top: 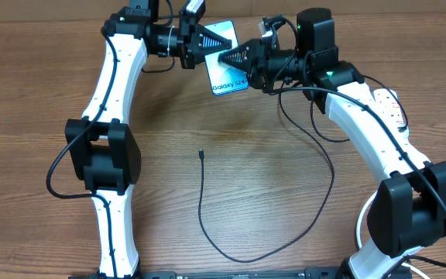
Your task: Plug charger to phone and switch on socket
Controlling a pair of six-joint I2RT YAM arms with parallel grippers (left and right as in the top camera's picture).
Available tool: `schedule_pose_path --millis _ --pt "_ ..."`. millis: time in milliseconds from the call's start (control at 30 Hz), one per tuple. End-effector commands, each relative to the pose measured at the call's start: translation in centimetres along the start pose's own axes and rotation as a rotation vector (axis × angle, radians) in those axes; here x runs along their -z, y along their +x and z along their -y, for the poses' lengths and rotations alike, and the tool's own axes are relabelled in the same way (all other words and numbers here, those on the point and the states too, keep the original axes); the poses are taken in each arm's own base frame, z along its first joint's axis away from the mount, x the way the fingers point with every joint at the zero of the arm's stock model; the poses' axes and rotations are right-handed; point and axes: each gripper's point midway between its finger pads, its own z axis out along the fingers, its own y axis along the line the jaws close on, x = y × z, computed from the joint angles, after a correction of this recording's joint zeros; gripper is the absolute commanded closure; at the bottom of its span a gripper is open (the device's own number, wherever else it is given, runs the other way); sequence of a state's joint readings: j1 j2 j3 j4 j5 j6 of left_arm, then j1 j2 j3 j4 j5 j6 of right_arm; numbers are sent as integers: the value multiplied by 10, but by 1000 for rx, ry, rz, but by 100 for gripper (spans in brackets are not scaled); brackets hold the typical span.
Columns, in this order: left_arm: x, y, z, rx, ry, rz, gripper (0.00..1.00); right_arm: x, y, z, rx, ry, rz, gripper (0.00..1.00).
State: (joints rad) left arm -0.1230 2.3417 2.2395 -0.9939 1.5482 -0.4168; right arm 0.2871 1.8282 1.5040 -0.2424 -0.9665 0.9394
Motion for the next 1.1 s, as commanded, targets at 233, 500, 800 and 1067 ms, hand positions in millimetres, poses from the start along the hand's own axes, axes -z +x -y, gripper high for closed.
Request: schedule_pose_path --millis 233,500,800,1067 --pt "-1 1 9 -44 15 -8 96 26 6 10 70 61 -22 42" --pt "-12 13 8 -20 25 -34 96 33 24 -1 125 -31 -128 43" --pt "-32 27 8 4 35 -81 96 30 32 -6 130 -58 -161 51" --pt "-35 28 8 -6 33 -87 96 28 34 -7 123 -58 -167 91"
